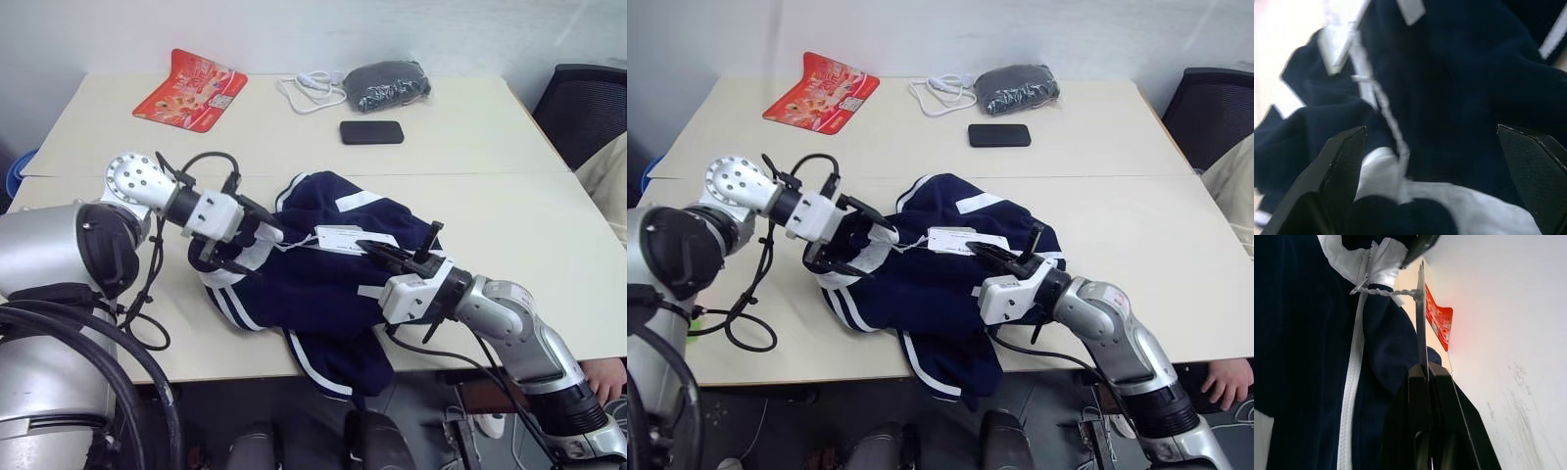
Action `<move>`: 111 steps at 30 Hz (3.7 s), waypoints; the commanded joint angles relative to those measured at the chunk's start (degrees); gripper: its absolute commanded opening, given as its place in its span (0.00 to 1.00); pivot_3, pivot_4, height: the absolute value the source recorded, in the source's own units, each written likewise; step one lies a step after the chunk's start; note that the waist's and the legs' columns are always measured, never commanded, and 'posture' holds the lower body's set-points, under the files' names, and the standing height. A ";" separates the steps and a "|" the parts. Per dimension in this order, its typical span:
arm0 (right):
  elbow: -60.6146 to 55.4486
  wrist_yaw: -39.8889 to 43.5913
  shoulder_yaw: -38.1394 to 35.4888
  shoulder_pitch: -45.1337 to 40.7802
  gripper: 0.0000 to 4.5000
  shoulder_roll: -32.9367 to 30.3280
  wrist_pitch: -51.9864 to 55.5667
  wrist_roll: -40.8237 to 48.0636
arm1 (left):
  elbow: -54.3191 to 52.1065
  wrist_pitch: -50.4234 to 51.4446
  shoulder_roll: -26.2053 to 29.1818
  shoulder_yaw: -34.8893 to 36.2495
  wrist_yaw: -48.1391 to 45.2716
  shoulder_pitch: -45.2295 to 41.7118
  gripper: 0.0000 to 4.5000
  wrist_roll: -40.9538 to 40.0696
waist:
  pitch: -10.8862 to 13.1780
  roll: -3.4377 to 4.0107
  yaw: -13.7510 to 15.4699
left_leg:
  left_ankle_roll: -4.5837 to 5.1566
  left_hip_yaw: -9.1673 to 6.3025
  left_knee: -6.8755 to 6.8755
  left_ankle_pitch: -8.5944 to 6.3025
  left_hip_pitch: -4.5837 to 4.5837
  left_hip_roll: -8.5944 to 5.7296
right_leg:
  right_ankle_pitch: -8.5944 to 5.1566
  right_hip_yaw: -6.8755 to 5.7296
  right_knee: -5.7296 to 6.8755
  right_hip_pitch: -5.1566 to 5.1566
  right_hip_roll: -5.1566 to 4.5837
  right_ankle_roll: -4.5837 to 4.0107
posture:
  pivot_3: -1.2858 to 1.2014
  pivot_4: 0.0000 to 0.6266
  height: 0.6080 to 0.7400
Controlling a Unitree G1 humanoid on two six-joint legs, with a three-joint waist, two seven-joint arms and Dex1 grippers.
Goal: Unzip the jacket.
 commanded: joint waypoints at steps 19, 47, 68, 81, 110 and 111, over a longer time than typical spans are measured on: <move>-2.92 1.86 -0.92 2.24 0.00 -1.13 0.47 1.69 | -86.71 56.22 -2.21 -6.97 -1.16 39.22 0.99 -37.80 | 0.00 0.01 0.36 | 0.01 -0.65 0.44 -0.01 -0.04 0.10 | 0.00 0.05 0.17 0.14 0.01 -0.01 | 0.52 0.24 1.00; -4.45 3.08 -3.58 0.23 0.00 -2.45 4.06 4.22 | -43.80 38.11 -3.56 -23.22 18.70 22.40 0.99 -21.95 | 0.00 0.01 1.64 | 0.13 -0.68 0.62 -0.08 -0.06 -0.03 | -0.01 -0.05 -0.28 0.79 0.07 -0.02 | 0.52 0.24 1.00; 3.24 2.66 -8.99 -0.47 0.00 -9.40 4.19 3.94 | -42.71 44.11 -2.32 -20.84 17.89 26.93 0.99 -24.19 | -0.04 0.06 1.56 | 0.13 -0.65 0.61 -0.07 0.09 0.00 | -0.01 -0.03 -0.26 0.90 0.08 -0.02 | 0.52 0.24 1.00; 15.66 -0.42 -13.65 2.73 0.00 -16.10 -1.68 4.89 | -43.70 44.51 -1.30 -19.74 18.46 28.11 0.99 -25.20 | -0.04 0.06 1.64 | 0.13 -0.62 0.62 -0.08 0.08 -0.01 | -0.01 -0.01 -0.28 0.91 0.07 -0.02 | 0.52 0.24 1.00; -2.72 8.41 5.12 -7.79 0.71 0.55 18.92 3.90 | -68.36 55.69 -3.96 -18.07 -3.02 21.52 1.00 -38.43 | -0.03 0.13 0.77 | 0.13 -0.82 0.62 -0.08 -0.11 -0.02 | -0.01 -0.13 -0.37 0.86 0.07 -0.02 | 0.52 0.24 1.00; -1.96 8.49 5.87 -8.55 0.71 0.97 19.06 3.44 | -67.12 54.62 -4.69 -18.92 -2.90 21.31 1.00 -37.70 | -0.03 0.13 0.63 | 0.13 -0.82 0.62 -0.08 -0.11 -0.02 | -0.01 -0.12 -0.38 0.86 0.07 -0.02 | 0.52 0.24 1.00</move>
